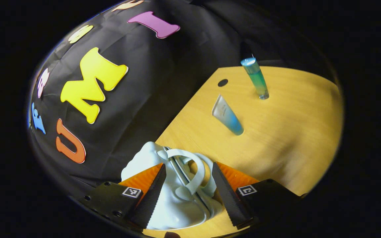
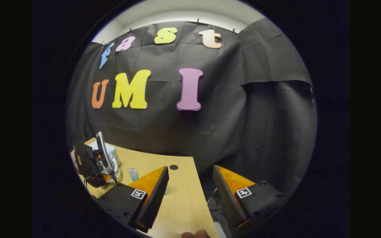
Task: First open the suitcase, pack the skin care products into it, and then close the suitcase.
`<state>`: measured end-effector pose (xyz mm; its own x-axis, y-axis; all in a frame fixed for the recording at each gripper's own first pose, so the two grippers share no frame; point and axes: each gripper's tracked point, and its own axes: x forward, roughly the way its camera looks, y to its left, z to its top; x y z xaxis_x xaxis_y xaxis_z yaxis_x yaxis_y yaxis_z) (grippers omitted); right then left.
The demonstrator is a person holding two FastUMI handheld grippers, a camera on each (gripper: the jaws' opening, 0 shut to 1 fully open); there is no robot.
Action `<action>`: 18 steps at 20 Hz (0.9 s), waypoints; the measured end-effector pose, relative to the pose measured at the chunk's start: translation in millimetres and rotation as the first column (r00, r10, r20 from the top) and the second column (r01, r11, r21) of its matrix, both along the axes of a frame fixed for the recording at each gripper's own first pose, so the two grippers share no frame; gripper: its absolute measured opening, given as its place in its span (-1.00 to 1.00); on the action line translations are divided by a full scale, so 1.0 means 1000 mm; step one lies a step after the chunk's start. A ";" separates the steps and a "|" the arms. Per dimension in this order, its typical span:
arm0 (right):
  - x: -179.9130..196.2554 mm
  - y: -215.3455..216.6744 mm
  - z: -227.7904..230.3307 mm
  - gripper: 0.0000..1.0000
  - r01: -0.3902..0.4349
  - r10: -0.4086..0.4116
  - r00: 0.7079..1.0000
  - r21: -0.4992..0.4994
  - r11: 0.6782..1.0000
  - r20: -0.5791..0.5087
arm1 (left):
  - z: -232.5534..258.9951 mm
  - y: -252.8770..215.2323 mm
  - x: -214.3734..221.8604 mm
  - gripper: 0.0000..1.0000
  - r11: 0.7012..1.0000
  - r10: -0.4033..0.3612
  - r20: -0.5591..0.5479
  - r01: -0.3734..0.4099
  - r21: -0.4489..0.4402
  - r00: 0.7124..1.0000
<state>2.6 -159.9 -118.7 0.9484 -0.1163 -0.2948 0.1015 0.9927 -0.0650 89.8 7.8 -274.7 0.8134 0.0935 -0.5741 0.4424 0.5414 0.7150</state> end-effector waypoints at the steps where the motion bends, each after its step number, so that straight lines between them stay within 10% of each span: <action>1: -0.002 -0.001 -0.001 0.60 0.007 -0.007 1.000 -0.004 1.000 -0.006 | -0.008 0.007 0.002 0.77 0.999 0.005 -0.023 -0.004 0.032 1.000; 8: 0.007 0.006 -0.005 0.58 0.023 -0.024 0.999 -0.020 1.000 -0.021 | -0.041 0.023 0.018 0.55 0.995 -0.005 -0.124 0.018 0.100 0.992; 18: 0.014 0.041 -0.010 0.60 -0.038 0.035 0.998 -0.047 0.998 -0.051 | -0.029 0.010 0.022 -0.51 0.989 -0.081 -0.105 0.093 0.113 0.991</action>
